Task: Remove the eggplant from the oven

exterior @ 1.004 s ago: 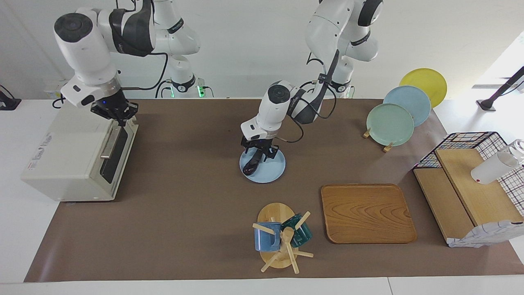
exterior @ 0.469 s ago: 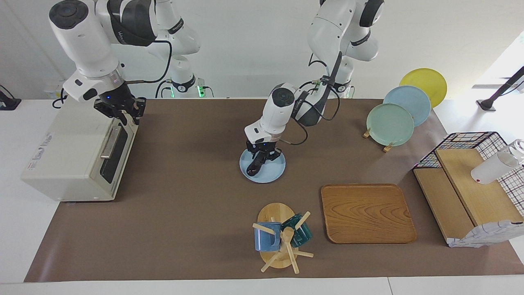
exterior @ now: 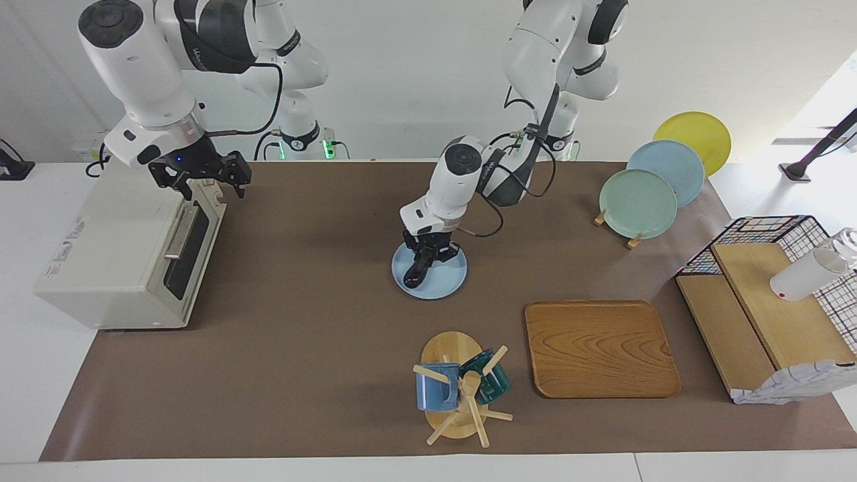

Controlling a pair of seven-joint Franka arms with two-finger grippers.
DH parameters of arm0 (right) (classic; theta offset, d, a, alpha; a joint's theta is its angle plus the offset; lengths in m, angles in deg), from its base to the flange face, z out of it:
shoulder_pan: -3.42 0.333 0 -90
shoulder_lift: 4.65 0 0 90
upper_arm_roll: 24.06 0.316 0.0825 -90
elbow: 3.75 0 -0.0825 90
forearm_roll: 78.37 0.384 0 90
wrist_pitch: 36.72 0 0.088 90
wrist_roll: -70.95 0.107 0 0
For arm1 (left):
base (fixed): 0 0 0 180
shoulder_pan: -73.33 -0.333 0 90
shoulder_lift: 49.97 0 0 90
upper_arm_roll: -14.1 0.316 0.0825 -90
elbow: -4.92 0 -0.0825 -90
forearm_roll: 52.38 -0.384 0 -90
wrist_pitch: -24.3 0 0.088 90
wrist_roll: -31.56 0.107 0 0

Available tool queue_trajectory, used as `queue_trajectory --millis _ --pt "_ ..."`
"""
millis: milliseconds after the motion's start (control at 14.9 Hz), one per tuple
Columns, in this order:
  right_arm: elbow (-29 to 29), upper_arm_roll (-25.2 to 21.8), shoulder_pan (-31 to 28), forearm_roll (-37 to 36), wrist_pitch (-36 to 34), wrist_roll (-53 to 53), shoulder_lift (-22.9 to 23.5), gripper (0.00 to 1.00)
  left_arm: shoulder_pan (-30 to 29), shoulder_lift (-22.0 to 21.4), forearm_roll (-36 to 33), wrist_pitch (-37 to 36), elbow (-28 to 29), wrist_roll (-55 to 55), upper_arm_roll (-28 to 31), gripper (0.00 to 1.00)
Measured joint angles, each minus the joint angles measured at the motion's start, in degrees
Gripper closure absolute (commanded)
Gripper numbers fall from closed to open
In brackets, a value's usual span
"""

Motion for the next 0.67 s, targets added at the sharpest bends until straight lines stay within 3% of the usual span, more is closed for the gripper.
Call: queue_trajectory --millis 268,536,670 --pt "0.0 -0.5 -0.1 0.0 -0.2 0.0 0.0 0.00 -4.0 -2.8 1.1 -7.7 -3.0 -2.3 0.4 1.00" --pt "0.0 -0.6 -0.4 0.2 -0.2 0.1 0.0 0.00 -14.5 -7.2 1.3 -22.8 -10.7 -2.2 1.0 1.00" --pt "0.0 -0.7 -1.6 2.0 -0.3 0.1 0.0 0.00 -19.8 -7.3 0.2 -24.6 -12.1 -2.1 1.3 1.00"
